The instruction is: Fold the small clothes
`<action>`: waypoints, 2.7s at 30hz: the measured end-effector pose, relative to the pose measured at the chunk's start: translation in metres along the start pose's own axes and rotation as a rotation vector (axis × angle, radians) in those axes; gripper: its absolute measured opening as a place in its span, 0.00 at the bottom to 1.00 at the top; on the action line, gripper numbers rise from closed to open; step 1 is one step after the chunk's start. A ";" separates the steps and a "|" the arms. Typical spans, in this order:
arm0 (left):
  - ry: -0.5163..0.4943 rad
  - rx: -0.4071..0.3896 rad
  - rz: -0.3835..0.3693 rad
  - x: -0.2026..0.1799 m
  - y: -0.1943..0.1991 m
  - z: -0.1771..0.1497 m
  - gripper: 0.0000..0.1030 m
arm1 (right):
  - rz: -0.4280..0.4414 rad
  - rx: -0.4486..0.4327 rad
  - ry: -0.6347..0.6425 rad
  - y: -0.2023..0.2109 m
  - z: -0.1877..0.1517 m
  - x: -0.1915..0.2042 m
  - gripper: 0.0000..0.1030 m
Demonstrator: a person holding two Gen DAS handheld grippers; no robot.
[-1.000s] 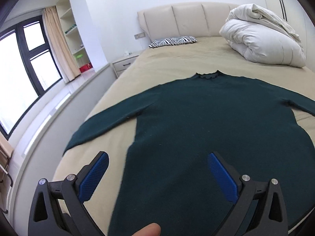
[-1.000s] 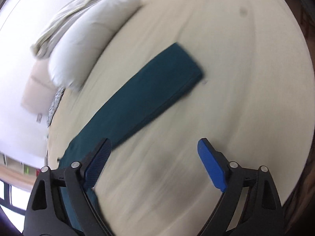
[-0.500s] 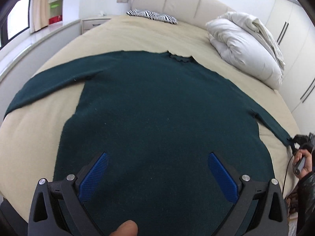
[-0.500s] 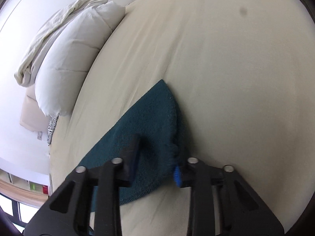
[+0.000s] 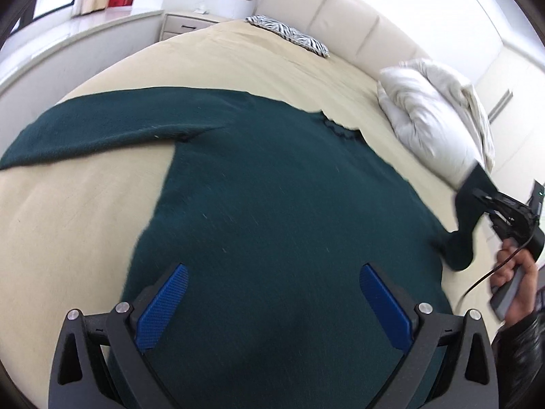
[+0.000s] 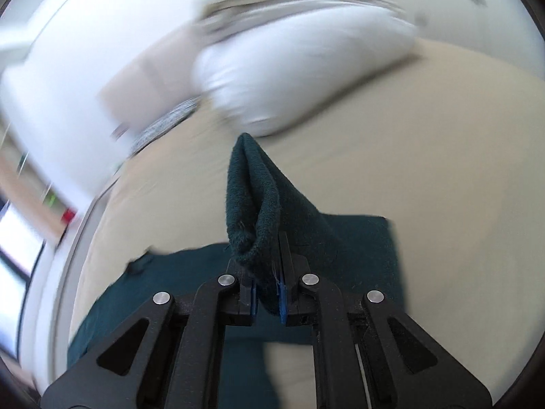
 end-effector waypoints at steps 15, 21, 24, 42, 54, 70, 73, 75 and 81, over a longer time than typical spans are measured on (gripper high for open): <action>0.051 0.072 -0.143 -0.032 -0.064 0.058 0.99 | 0.222 0.313 0.154 -0.165 -0.144 0.139 0.74; -0.022 0.132 -0.172 -0.104 -0.108 0.076 0.82 | 0.295 0.223 0.027 -0.098 -0.135 0.085 0.77; -0.092 0.172 -0.162 -0.137 -0.131 0.082 0.67 | 0.297 0.201 -0.079 -0.078 -0.133 0.043 0.77; -0.118 0.026 -0.092 -0.132 -0.120 0.122 0.08 | 0.366 0.086 -0.420 -0.022 -0.142 -0.058 0.77; -0.045 0.008 -0.035 -0.085 -0.141 0.122 0.08 | 0.368 0.059 -0.603 -0.053 -0.109 -0.074 0.75; -0.069 -0.006 -0.028 -0.085 -0.148 0.108 0.08 | 0.309 0.048 -0.349 -0.016 -0.070 -0.062 0.59; -0.073 -0.006 -0.029 -0.085 -0.152 0.107 0.08 | 0.176 0.118 -0.272 -0.038 -0.041 -0.058 0.59; -0.075 -0.012 -0.027 -0.085 -0.152 0.107 0.08 | 0.108 0.117 -0.200 -0.048 -0.027 -0.054 0.59; -0.073 -0.017 -0.038 -0.084 -0.152 0.111 0.08 | 0.009 0.322 -0.112 -0.120 -0.036 -0.065 0.38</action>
Point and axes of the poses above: each gripper's, at about its wrist camera, not at the fingertips, and y roughly against the way its jaws point, x to its left, z to its top, the point moved 1 cm from there along -y, roughly the way its jaws point, and after that the axes turned 14 degrees about z, right-handed, at the moved point
